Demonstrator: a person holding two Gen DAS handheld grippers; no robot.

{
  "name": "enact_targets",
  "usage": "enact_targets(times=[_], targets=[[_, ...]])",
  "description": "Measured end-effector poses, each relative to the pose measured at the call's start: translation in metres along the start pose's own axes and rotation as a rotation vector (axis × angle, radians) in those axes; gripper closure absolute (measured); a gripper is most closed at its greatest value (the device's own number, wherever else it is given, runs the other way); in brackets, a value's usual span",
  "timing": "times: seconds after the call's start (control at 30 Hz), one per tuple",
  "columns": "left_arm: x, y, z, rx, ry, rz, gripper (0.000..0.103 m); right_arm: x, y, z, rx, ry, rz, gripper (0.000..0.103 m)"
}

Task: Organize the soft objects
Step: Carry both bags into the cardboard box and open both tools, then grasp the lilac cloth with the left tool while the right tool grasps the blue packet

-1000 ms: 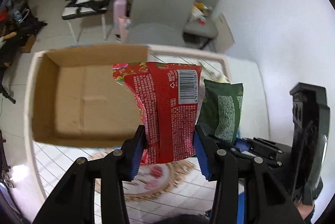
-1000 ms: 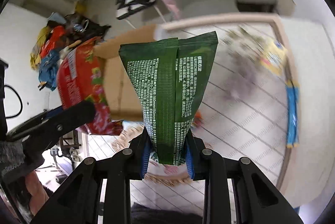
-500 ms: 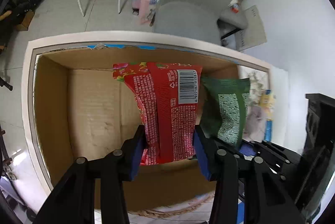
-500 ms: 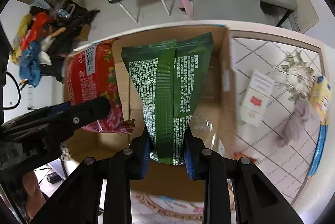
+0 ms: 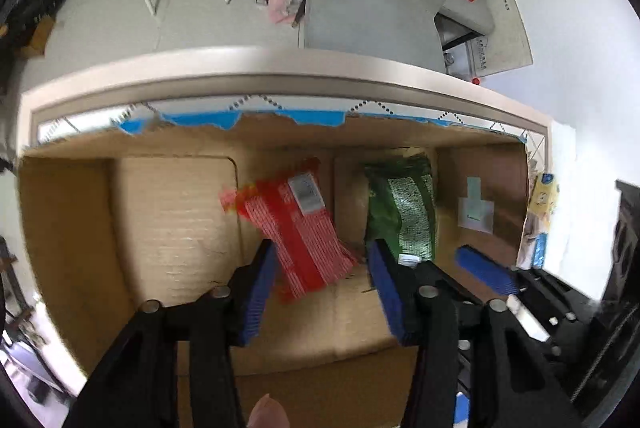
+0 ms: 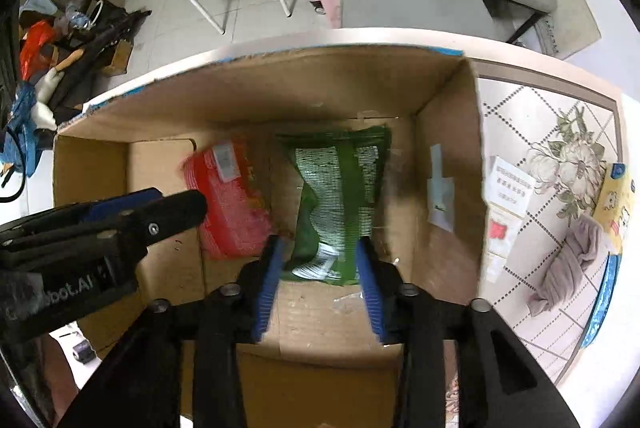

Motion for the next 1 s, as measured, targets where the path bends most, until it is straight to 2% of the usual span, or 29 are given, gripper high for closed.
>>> enact_targets(times=[0.03,0.1,0.17,0.27,0.37,0.57,0.8,1.0], targets=[[0.001,-0.001,-0.003,-0.006,0.012,0.01,0.048,-0.001,-0.001,-0.002,-0.001,-0.008,-0.001,0.051],[0.003,-0.003,-0.007,-0.014,0.023,0.012,0.038,-0.001,-0.004,-0.006,0.001,-0.017,0.002,0.046],[0.006,-0.008,-0.013,-0.031,0.043,0.022,0.032,-0.002,-0.011,-0.011,-0.003,-0.027,0.0,0.034],[0.015,-0.017,-0.021,-0.065,0.084,0.026,0.015,-0.001,-0.028,-0.02,-0.005,-0.049,-0.021,0.019],[0.022,-0.028,-0.03,-0.102,0.11,0.017,0.012,-0.001,-0.044,-0.03,-0.025,-0.055,-0.023,0.008],[0.027,-0.067,-0.057,-0.182,0.2,0.031,0.012,0.002,-0.08,-0.055,-0.082,-0.034,-0.016,0.008],[0.017,-0.117,-0.094,-0.265,0.21,0.032,0.012,0.001,-0.124,-0.1,-0.171,-0.052,-0.048,0.008],[0.007,-0.152,-0.126,-0.311,0.222,0.026,0.012,-0.004,-0.162,-0.134,-0.205,-0.041,-0.052,0.008]])
Point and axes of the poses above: each gripper's, at about its wrist camera, not at the fingertips, and z roughly the way its jaws point, x to its left, y to its top, the point moved 10 cm from there along z, roughly the way its jaws point, and after that the axes turned 5 degrees about z, right-handed, at the moved point
